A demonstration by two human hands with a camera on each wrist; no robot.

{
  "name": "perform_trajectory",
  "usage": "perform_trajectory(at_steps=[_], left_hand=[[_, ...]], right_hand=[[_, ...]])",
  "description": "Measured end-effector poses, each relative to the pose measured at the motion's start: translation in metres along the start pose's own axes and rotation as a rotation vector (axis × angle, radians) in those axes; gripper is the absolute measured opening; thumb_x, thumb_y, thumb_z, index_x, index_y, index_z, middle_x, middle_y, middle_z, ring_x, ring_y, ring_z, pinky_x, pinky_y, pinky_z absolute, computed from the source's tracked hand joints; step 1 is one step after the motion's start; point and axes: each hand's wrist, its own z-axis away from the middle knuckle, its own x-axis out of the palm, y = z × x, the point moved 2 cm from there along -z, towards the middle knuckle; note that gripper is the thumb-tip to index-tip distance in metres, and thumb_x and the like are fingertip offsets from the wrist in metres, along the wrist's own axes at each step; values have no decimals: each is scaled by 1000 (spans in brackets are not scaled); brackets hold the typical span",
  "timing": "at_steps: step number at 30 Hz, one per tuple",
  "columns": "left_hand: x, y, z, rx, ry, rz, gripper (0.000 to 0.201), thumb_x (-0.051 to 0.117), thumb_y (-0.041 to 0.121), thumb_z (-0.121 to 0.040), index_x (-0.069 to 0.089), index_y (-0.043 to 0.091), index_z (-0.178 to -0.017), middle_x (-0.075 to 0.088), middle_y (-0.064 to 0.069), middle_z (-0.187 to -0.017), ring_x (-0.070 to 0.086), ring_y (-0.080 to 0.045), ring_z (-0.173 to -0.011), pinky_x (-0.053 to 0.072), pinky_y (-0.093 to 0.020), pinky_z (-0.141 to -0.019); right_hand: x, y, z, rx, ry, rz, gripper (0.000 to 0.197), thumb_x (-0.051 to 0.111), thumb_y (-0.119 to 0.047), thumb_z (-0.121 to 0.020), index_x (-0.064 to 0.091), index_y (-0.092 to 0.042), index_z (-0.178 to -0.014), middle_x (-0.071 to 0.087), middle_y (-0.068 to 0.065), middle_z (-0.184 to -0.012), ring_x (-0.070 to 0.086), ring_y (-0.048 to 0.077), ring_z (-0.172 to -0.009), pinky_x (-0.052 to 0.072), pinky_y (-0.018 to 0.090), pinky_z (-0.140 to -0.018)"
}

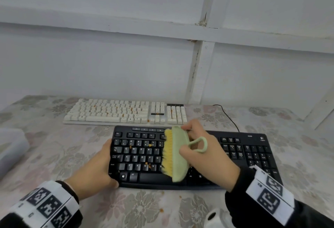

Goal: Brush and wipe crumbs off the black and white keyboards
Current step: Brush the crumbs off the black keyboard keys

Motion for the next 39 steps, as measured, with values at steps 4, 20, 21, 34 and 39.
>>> perform_trajectory(at_steps=[4,20,21,34,39], left_hand=[[0,0,0,9,6,14,96,70,-10,-64,13,46,-118,52,14,-105,56,-5,-87,45,-10,-64],[0,1,2,16,2,10,97,69,-9,-65,11,46,-120,54,12,-103,56,-6,-86,44,-11,-62],[0,1,2,19,1,4,97,69,-9,-65,10,47,-119,54,12,-104,57,-7,-86,45,-12,-63],[1,-2,0,18,9,-4,97,69,-7,-65,10,40,-126,53,11,-105,56,-9,-87,46,-13,-64],[1,-3,-1,21,8,-3,97,69,-7,-65,8,41,-124,52,11,-105,56,-10,-85,45,-13,-63]], right_hand=[[2,-1,13,59,-193,-54,21,53,-2,-81,49,-16,-96,49,13,-74,44,12,-56,46,21,-51],[5,-5,19,37,-206,-64,21,52,-2,-81,50,-16,-97,53,12,-73,45,11,-55,43,23,-51],[1,-9,17,35,-183,-82,21,52,-1,-81,52,-15,-97,55,10,-72,48,8,-53,44,20,-49],[23,-2,4,-12,-96,-25,24,51,-6,-83,43,-23,-99,59,22,-91,49,22,-64,48,34,-56],[17,-7,11,26,-163,-63,20,53,-4,-81,49,-13,-98,54,23,-82,47,14,-60,46,24,-53]])
